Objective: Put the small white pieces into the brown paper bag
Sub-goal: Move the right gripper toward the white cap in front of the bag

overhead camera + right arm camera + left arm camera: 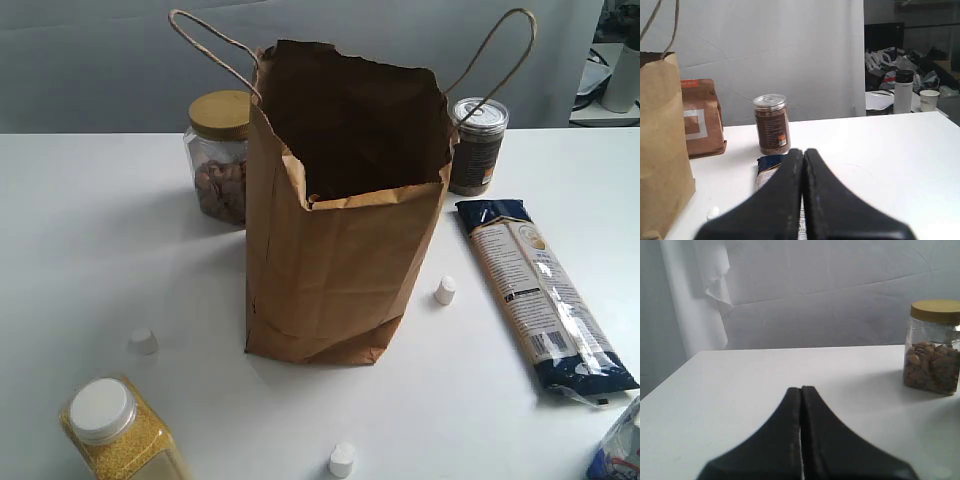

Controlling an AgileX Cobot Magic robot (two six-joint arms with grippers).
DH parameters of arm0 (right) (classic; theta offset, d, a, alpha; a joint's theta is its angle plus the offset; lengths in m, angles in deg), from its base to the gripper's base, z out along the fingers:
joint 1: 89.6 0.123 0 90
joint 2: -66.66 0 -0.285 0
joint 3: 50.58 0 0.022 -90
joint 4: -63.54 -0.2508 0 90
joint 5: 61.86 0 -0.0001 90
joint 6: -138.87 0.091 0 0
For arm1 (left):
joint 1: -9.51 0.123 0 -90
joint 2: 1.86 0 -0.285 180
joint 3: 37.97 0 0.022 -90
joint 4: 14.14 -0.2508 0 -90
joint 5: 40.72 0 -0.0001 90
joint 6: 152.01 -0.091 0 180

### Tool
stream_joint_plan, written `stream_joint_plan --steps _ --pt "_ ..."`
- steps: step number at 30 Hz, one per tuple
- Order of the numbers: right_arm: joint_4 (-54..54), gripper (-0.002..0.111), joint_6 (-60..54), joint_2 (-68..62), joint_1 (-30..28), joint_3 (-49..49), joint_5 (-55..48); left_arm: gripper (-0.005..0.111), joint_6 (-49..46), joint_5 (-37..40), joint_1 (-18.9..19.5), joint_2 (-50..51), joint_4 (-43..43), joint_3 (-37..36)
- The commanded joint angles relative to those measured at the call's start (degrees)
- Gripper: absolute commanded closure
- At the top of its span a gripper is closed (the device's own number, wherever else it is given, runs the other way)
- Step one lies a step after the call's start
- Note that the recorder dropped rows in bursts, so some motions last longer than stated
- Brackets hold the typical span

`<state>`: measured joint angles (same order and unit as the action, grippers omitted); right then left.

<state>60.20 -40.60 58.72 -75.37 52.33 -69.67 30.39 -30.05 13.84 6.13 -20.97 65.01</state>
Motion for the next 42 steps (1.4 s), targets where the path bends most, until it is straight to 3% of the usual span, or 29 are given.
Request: stream_joint_plan --steps 1,6,9,12,17,26,33,35,39,42 --pt "0.4 0.108 0.0 0.2 -0.1 -0.1 1.3 0.107 0.2 -0.2 -0.5 -0.2 -0.2 -0.2" --pt "-2.6 0.108 0.3 0.2 -0.1 -0.1 2.0 0.107 0.2 -0.2 -0.5 -0.2 -0.2 -0.2" --pt "-5.9 0.108 7.2 0.2 -0.1 -0.1 1.5 0.107 0.2 -0.2 -0.5 -0.2 -0.2 -0.2" --pt "-6.1 0.108 18.1 -0.6 0.2 3.7 -0.8 0.107 0.2 -0.2 -0.5 -0.2 -0.2 -0.2" --pt "-5.1 0.108 20.5 -10.2 4.3 12.6 -10.0 0.107 0.2 -0.2 -0.5 -0.2 -0.2 -0.2" --pt "1.9 0.108 17.8 -32.8 23.7 28.7 -33.7 0.107 0.2 -0.2 -0.5 -0.2 -0.2 -0.2" --pt "0.1 0.108 25.1 -50.8 44.5 30.7 -34.4 0.107 0.2 -0.2 -0.5 -0.2 -0.2 -0.2" --pt "-0.3 0.094 27.5 -58.8 50.9 31.9 -32.3 0.107 0.2 -0.2 -0.5 -0.2 -0.2 -0.2" --pt "-0.3 0.044 30.7 -73.7 57.6 41.9 -33.0 0.107 0.2 -0.2 -0.5 -0.2 -0.2 -0.2" --pt "0.1 0.036 31.0 -83.8 59.1 47.2 -33.6 0.107 0.2 -0.2 -0.5 -0.2 -0.2 -0.2"
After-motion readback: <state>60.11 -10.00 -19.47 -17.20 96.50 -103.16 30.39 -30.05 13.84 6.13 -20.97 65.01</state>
